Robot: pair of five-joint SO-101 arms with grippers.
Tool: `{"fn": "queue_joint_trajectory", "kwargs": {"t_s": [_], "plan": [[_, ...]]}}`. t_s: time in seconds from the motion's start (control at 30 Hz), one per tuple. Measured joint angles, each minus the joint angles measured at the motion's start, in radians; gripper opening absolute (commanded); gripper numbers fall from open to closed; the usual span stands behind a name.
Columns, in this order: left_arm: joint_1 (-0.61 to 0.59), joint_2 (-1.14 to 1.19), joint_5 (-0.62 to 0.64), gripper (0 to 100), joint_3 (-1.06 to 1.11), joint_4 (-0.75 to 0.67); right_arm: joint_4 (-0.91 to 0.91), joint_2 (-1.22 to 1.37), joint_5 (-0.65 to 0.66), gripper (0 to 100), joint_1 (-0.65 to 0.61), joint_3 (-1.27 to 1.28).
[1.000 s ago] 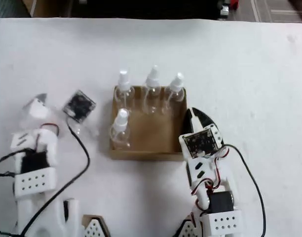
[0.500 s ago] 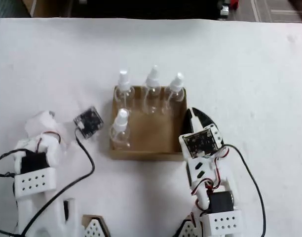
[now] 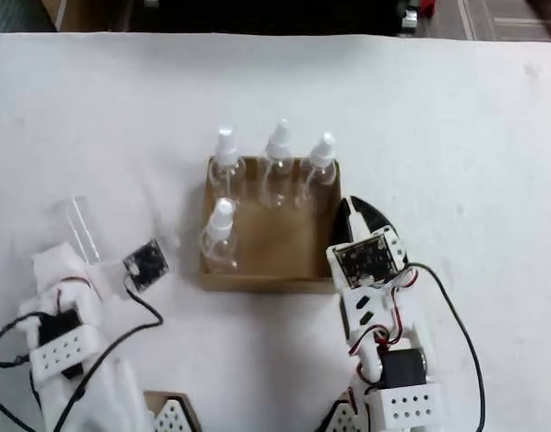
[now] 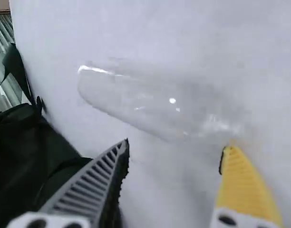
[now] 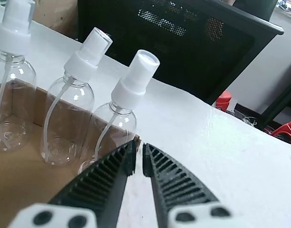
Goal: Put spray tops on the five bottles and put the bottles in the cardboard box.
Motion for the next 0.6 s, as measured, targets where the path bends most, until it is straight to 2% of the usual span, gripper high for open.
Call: {"fn": "queue_joint_trajectory", "kwargs": {"t_s": [0.17, 0.3, 0.43, 0.5, 0.6], "plan": [[0.008, -0.002, 0.048, 29, 0.034, -0.140, 0.000, 0.000, 0.000, 1.8, 0.000, 0.000], [-0.020, -0.002, 0.054, 29, 0.018, -0.127, 0.000, 0.000, 0.000, 1.8, 0.000, 0.000], [-0.055, -0.002, 0.068, 29, -0.064, -0.058, 0.000, 0.000, 0.000, 1.8, 0.000, 0.000], [-0.077, -0.002, 0.120, 29, -0.130, -0.012, 0.000, 0.000, 0.000, 1.8, 0.000, 0.000], [-0.114, -0.002, 0.288, 29, -0.270, 0.032, 0.000, 0.000, 0.000, 1.8, 0.000, 0.000]]}}
